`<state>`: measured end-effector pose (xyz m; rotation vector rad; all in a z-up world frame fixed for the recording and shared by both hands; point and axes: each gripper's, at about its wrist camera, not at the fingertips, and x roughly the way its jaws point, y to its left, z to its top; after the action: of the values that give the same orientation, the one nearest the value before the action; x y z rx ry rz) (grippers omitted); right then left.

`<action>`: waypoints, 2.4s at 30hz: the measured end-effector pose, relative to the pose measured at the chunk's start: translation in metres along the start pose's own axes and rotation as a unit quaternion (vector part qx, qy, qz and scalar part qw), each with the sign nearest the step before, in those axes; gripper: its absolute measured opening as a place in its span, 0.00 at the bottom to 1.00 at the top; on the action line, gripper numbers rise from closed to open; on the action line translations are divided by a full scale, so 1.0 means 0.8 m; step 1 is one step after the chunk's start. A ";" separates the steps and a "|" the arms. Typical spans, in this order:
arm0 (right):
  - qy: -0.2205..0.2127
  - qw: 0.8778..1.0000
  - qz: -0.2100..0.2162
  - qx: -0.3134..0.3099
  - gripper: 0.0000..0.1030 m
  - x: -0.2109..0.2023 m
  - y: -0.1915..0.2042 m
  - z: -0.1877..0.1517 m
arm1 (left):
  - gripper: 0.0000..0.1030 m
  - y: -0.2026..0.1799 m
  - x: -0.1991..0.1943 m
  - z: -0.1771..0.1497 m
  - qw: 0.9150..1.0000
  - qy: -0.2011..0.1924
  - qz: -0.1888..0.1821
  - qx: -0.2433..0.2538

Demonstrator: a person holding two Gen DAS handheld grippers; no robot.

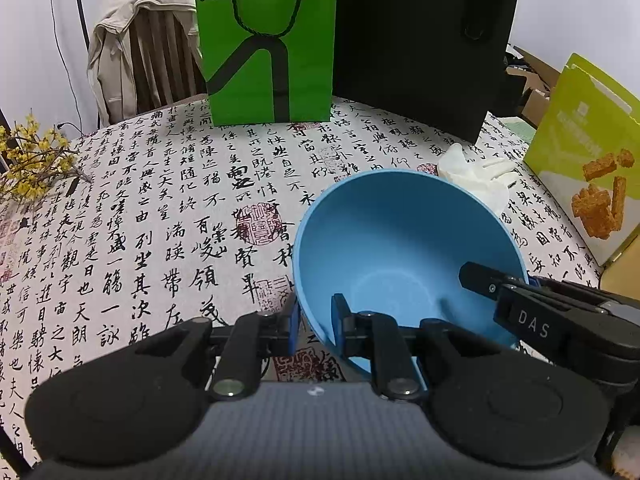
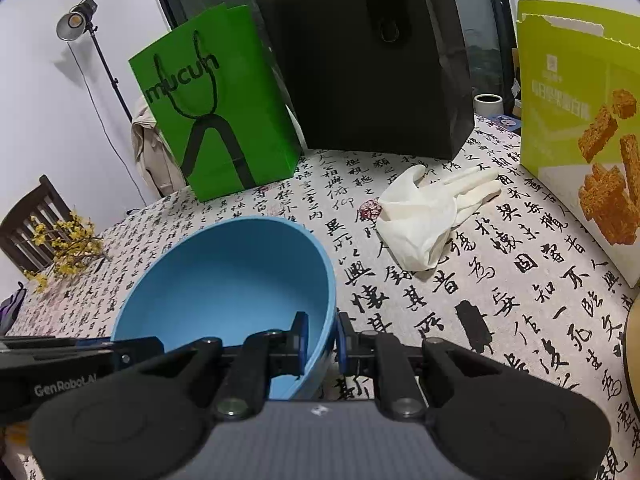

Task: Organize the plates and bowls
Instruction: 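Lift and carry the blue bowl toward the stacked bowls by the vase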

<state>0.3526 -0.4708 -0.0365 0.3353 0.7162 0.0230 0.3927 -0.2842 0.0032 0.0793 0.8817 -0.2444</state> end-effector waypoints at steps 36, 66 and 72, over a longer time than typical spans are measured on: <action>-0.016 0.997 0.050 -0.055 0.14 -0.061 0.081 -0.018 | 0.16 0.061 -0.096 -0.042 0.998 -0.021 0.023 -0.052; -0.021 0.991 0.096 -0.090 0.14 -0.113 0.201 -0.071 | 0.17 0.159 -0.197 -0.114 0.992 -0.054 0.054 -0.096; -0.021 0.989 0.103 -0.100 0.14 -0.121 0.227 -0.084 | 0.17 0.180 -0.215 -0.130 0.991 -0.058 0.060 -0.107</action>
<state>0.2527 -0.2923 0.0342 0.2150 0.6300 0.2824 0.2440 -0.0961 0.0653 -0.0798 0.7790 -0.0405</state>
